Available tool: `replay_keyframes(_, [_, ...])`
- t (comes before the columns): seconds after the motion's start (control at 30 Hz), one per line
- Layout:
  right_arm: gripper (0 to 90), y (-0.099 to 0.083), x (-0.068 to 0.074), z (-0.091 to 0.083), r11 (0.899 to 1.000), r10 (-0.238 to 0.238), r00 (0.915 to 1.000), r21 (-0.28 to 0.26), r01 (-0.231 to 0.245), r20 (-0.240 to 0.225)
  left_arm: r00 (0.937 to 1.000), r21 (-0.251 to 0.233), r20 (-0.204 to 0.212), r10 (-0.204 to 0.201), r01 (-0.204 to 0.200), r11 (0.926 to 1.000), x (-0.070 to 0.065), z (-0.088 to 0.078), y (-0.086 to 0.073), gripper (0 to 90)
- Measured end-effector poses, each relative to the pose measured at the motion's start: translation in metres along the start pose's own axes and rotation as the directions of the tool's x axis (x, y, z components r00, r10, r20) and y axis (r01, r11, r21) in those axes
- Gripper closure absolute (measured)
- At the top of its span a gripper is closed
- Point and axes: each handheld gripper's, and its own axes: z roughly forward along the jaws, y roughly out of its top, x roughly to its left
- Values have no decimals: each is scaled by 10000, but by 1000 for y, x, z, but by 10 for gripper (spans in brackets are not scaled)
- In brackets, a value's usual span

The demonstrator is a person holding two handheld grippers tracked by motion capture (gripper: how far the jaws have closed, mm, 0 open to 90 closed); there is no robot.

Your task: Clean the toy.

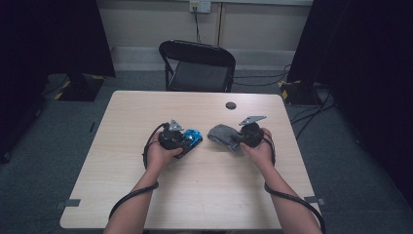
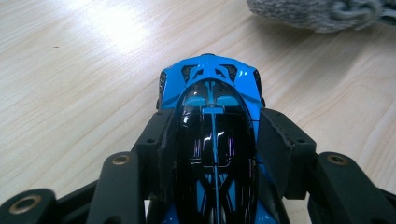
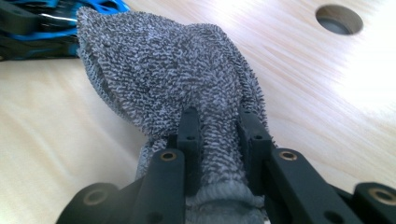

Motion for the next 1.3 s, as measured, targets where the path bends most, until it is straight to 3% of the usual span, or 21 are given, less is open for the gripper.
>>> replay_keyframes(0.37, [740, -4, 23, -17, 9971, -557, 9955, -562, 514, -770, 10000, 41, -5, -4, 4, 10000, 0, 0, 1, 478])
replay_keyframes(0.5, [740, -5, 35, -21, 9939, -983, 9897, -599, 924, -1045, 10000, 65, 4, -4, 4, 10000, 0, 0, 1, 478])
replay_keyframes(0.83, [740, -12, 66, -23, 9866, -1550, 9696, -796, 1422, -1895, 10000, 46, 15, -42, 42, 10000, 1, 0, 1, 478])
replay_keyframes(0.97, [740, -14, 87, -18, 9794, -2004, 9497, -749, 1877, -2405, 10000, 65, 10, -61, 61, 10000, 1, 0, 1, 478])
replay_keyframes(1.3, [740, -7, 125, 1, 9545, -2968, 9017, -673, 2907, -3145, 9999, -1, -3, -130, 130, 9999, 0, 0, 0, 478])
